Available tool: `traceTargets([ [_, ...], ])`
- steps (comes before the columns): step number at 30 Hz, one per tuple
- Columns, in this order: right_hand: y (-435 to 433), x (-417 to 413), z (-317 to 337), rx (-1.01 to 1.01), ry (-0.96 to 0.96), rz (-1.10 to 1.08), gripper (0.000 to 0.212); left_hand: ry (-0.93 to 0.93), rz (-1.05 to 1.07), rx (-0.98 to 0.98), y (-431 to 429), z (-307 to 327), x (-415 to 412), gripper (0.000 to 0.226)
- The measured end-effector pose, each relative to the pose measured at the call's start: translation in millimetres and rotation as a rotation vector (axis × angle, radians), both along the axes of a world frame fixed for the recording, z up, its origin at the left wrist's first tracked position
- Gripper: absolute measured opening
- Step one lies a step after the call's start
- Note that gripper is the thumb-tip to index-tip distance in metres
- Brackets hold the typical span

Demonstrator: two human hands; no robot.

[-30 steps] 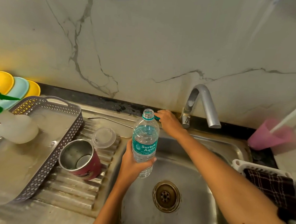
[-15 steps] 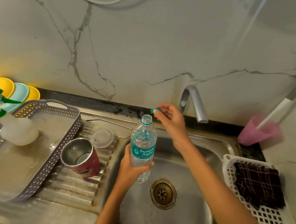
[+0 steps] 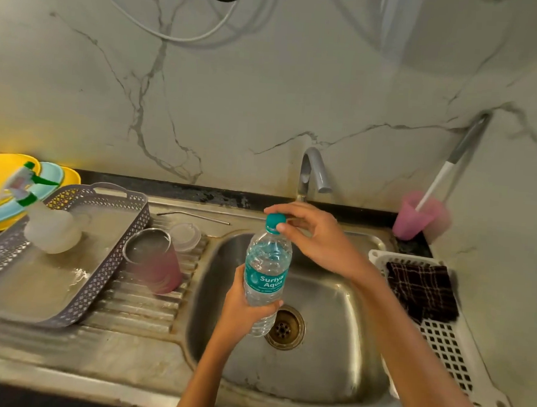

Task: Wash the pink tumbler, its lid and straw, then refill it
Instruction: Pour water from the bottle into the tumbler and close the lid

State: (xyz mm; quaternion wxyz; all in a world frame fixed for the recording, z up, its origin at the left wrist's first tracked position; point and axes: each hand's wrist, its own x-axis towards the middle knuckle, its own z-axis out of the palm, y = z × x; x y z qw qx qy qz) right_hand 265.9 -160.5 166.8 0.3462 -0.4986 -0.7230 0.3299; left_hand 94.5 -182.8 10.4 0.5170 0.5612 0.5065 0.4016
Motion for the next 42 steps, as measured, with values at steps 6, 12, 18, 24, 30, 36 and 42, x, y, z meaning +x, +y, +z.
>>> traceTargets([
  [6,-26.3,8.7,24.6,0.037,-0.14,-0.135,0.031,0.006,0.002,0.05,-14.7,4.8,12.3,0.079],
  [12,-35.0,8.0,34.0,0.059,-0.254,-0.199,0.035,-0.002,-0.014,0.051,-21.6,5.5,16.7,0.082],
  [18,-33.9,17.8,58.7,0.015,-0.351,-0.008,0.046,-0.006,-0.041,0.042,-22.9,7.0,16.4,0.084],
  [24,-28.9,9.5,55.6,0.13,-0.504,-0.05,0.033,-0.015,-0.037,0.057,-21.5,12.6,17.9,0.083],
  [30,-29.6,12.6,59.1,0.105,-0.503,0.078,0.042,-0.016,-0.028,0.045,-18.6,8.2,13.3,0.083],
  [36,-23.7,1.4,42.8,0.113,-0.526,-0.01,0.025,-0.017,-0.018,0.032,-17.4,2.0,12.7,0.084],
  [42,-20.1,-9.5,16.1,0.238,-0.653,-0.339,0.044,-0.021,0.01,0.026,-14.1,-2.1,16.4,0.083],
])
